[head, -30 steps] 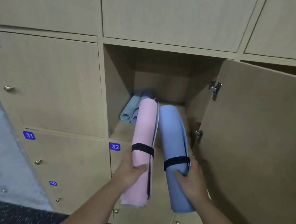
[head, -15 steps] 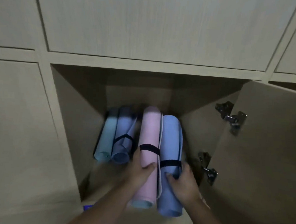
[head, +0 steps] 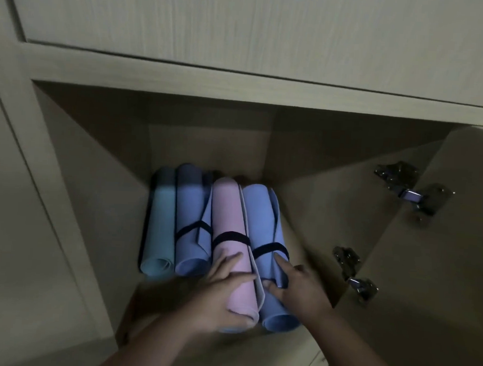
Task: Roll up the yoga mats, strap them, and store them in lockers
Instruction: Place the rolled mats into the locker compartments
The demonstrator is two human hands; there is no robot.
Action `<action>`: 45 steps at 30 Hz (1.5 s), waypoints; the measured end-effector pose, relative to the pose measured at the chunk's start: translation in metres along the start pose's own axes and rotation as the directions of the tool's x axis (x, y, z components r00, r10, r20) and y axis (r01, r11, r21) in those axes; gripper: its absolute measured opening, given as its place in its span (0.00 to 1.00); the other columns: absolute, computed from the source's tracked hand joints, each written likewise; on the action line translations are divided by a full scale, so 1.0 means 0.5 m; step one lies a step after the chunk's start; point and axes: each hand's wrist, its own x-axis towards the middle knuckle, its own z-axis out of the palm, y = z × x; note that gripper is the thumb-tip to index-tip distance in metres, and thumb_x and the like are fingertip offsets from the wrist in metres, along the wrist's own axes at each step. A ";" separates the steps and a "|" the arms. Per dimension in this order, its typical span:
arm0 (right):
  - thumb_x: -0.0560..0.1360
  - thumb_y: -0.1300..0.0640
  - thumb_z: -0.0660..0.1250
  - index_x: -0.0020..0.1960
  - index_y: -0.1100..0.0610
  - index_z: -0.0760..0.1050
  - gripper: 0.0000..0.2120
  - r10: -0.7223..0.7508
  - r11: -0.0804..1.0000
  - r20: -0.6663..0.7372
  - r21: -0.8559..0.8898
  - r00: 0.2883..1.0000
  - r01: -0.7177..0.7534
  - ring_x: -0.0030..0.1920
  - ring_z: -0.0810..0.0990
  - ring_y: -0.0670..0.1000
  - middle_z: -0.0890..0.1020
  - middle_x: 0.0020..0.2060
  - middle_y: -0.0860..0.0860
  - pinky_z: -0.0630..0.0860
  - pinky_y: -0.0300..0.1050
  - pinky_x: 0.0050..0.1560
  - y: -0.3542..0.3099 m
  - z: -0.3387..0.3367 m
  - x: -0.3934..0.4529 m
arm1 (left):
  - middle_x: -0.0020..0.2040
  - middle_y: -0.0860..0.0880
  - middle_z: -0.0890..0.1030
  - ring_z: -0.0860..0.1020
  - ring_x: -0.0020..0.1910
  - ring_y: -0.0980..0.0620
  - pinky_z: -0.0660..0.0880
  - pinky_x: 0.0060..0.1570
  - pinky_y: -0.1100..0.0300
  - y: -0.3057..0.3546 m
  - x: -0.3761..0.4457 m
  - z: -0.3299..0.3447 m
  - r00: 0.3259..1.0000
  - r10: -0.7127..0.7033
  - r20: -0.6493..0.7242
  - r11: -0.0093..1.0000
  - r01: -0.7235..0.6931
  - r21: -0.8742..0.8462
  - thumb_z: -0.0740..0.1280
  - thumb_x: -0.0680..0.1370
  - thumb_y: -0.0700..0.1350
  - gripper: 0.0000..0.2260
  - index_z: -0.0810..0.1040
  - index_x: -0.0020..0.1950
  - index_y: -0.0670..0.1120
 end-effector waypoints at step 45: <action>0.79 0.47 0.62 0.77 0.50 0.53 0.31 -0.253 0.946 -0.090 0.188 0.963 0.266 0.74 0.59 0.49 0.56 0.76 0.50 0.62 0.40 0.70 0.003 0.038 0.082 | 0.78 0.56 0.51 0.52 0.77 0.52 0.41 0.75 0.53 0.056 0.005 -0.014 0.957 -0.241 -0.163 0.910 0.281 0.306 0.55 0.80 0.51 0.24 0.57 0.77 0.57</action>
